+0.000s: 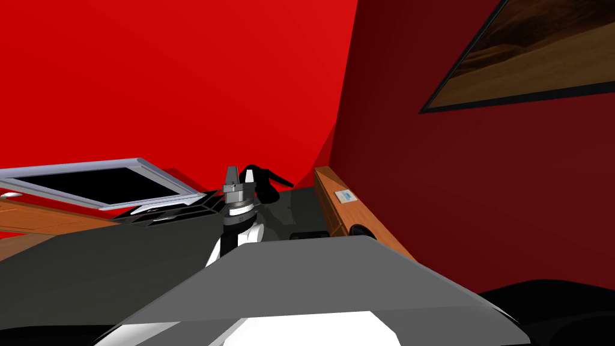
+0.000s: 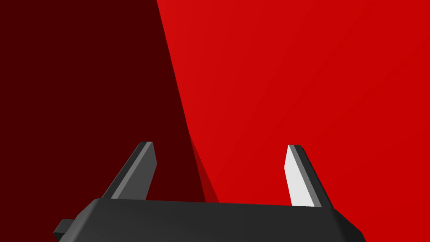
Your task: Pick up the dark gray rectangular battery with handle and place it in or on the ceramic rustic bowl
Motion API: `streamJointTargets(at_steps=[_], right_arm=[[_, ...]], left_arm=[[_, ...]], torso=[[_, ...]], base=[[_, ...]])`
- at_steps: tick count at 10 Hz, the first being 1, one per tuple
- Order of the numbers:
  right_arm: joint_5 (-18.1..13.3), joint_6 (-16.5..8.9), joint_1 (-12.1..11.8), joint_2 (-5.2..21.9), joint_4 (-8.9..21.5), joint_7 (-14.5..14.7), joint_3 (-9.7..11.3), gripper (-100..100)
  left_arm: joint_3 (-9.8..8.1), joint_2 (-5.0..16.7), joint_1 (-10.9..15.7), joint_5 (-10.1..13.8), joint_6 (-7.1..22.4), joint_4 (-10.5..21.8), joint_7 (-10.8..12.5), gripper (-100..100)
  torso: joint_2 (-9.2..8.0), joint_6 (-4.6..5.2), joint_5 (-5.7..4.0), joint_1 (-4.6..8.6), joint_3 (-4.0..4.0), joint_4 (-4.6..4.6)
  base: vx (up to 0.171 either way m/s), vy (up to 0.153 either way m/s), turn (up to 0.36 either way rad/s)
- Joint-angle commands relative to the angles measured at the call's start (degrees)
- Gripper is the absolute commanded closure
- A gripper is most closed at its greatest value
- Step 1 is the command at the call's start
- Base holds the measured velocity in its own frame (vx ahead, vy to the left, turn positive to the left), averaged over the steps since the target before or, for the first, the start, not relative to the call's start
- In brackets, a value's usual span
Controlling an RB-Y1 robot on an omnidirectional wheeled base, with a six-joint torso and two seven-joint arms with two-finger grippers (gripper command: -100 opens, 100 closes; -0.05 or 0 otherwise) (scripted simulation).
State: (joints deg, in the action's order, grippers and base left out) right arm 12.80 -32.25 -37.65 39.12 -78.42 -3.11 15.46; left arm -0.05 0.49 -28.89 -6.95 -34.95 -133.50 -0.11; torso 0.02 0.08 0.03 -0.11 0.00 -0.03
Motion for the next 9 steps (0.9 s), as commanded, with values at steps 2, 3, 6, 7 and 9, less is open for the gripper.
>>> streamJointTargets(at_steps=[2,3,6,7,9], right_arm=[[0.6,-1.3,-1.4,1.6,-3.1,-0.6,-0.1,100],[0.9,-1.9,-2.1,2.4,-4.6,-0.8,-0.2,100],[1.0,-2.1,-2.4,2.8,-5.2,-1.0,-0.2,0],[0.5,-3.2,-3.3,3.8,-7.0,-1.4,-1.3,100],[-0.8,-4.8,-4.9,5.6,-10.0,-2.0,-3.5,100]], left_arm=[[0.00,0.0,0.0,0.0,0.0,0.0,0.0,0],[0.00,0.0,0.0,0.0,0.0,0.0,0.0,0],[0.00,0.0,0.0,0.0,0.0,0.0,0.0,0],[0.00,0.0,0.0,0.0,0.0,0.0,0.0,0],[0.00,0.0,0.0,0.0,0.0,0.0,0.0,0]], torso=[[-0.01,0.01,0.01,-0.05,0.00,0.00],[-0.01,0.00,0.03,-0.07,0.00,0.00],[0.00,-0.01,0.03,-0.06,0.01,0.01],[0.00,-0.01,0.03,-0.02,0.01,0.01],[-0.03,-0.01,0.12,-0.27,-0.01,0.00]], base=[[0.003,0.023,-0.028],[0.004,0.023,-0.029],[0.002,0.012,-0.011],[-0.005,0.044,-0.024],[-0.014,0.075,-0.038]])
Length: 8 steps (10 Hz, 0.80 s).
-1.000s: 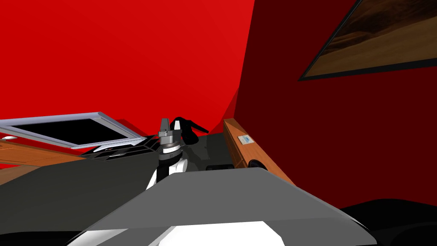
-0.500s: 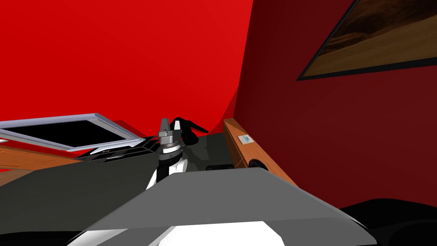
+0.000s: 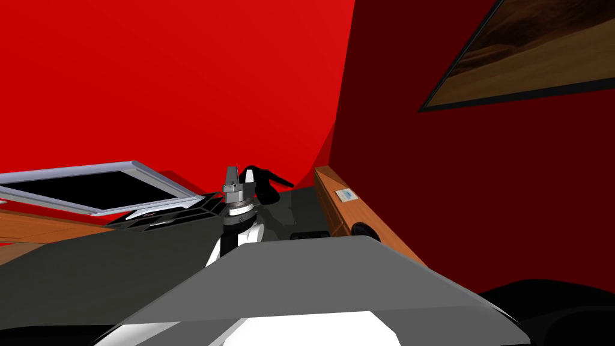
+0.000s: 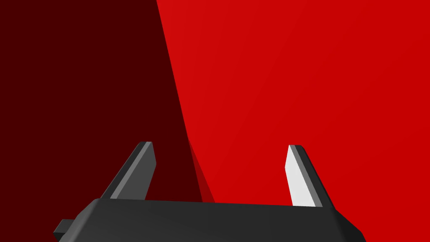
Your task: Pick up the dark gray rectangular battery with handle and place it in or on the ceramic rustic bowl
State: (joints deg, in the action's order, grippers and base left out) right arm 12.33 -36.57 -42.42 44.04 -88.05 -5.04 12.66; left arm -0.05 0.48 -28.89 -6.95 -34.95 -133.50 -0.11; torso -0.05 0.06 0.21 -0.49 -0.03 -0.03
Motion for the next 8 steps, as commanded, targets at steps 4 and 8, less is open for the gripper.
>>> streamJointTargets(at_steps=[4,8], right_arm=[[-2.8,-3.2,-2.9,3.9,-5.6,-1.1,-4.6,100],[-4.9,-5.4,-5.1,6.7,-9.8,-1.9,-7.7,100]], left_arm=[[0.00,0.0,0.0,0.0,0.0,0.0,0.0,0],[0.00,0.0,0.0,0.0,0.0,0.0,0.0,0]], torso=[[-0.06,-0.02,0.02,-0.12,-0.03,0.00],[-0.02,-0.04,0.04,-0.01,-0.01,-0.01]], base=[[-0.033,0.096,-0.038],[-0.025,0.068,-0.031]])
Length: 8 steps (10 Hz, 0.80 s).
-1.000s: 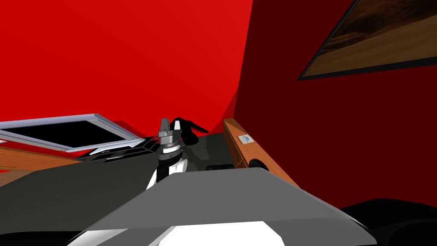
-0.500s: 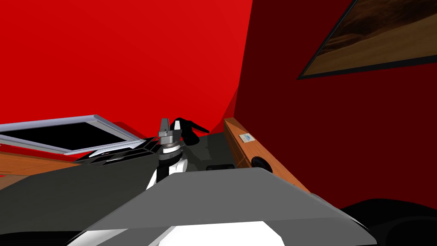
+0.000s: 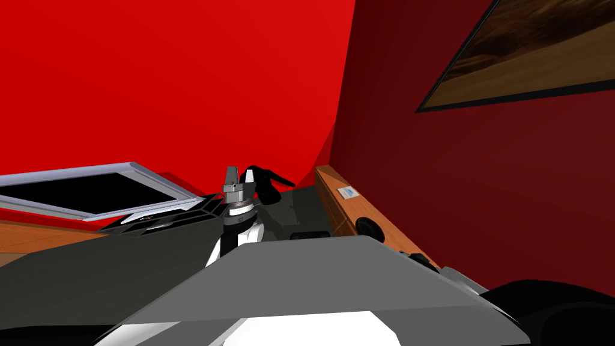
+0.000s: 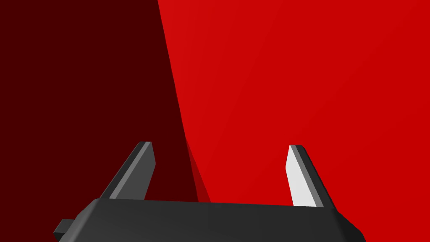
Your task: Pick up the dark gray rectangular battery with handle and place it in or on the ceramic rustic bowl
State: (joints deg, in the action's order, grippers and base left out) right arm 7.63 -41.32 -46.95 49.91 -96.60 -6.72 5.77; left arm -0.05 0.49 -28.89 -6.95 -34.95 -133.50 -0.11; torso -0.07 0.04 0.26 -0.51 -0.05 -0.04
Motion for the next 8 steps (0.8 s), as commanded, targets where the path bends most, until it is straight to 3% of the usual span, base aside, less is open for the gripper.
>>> streamJointTargets(at_steps=[1,8], right_arm=[[-0.9,-1.4,-1.4,1.7,-2.7,-0.5,-1.8,100],[-2.6,-6.8,-6.3,8.3,-13.4,-3.1,-6.5,100]], left_arm=[[0.00,0.0,0.0,0.0,0.0,0.0,0.0,0],[0.00,0.0,0.0,0.0,0.0,0.0,0.0,0]], torso=[[0.00,0.00,0.00,0.00,0.00,0.00],[0.14,-0.04,0.16,-0.13,0.06,-0.01]], base=[[-0.021,0.078,-0.050],[-0.001,0.057,-0.050]])
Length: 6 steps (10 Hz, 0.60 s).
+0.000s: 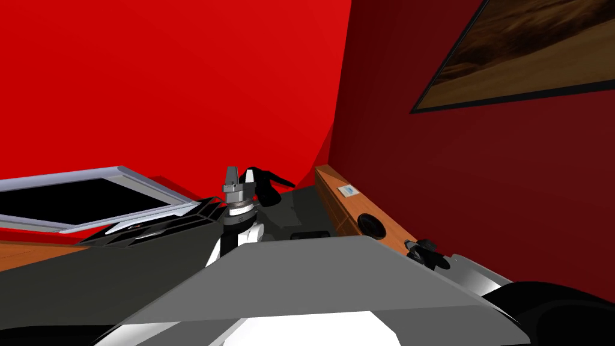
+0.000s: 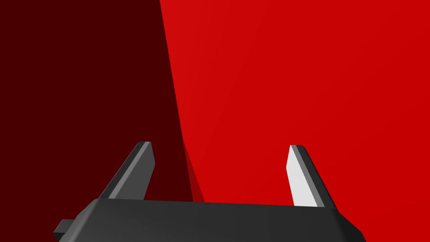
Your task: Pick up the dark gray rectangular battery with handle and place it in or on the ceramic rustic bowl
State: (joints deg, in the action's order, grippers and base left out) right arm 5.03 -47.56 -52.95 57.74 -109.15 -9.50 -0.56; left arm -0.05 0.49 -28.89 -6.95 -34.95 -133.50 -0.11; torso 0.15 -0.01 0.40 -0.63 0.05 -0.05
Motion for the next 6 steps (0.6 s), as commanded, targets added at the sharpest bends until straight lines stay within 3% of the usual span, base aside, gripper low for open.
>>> streamJointTargets(at_steps=[1,6], right_arm=[[0.2,-1.3,-0.9,1.3,-2.4,-0.8,-0.5,100],[3.1,-4.5,-2.9,4.8,-9.3,-3.2,-0.1,100]], left_arm=[[0.00,0.0,0.0,0.0,0.0,0.0,0.0,0],[0.00,0.0,0.0,0.0,0.0,0.0,0.0,0]], torso=[[0.00,0.00,0.00,0.00,0.00,0.00],[0.22,0.07,-0.09,0.22,0.13,0.05]], base=[[0.056,0.021,-0.044],[0.081,-0.011,-0.041]])
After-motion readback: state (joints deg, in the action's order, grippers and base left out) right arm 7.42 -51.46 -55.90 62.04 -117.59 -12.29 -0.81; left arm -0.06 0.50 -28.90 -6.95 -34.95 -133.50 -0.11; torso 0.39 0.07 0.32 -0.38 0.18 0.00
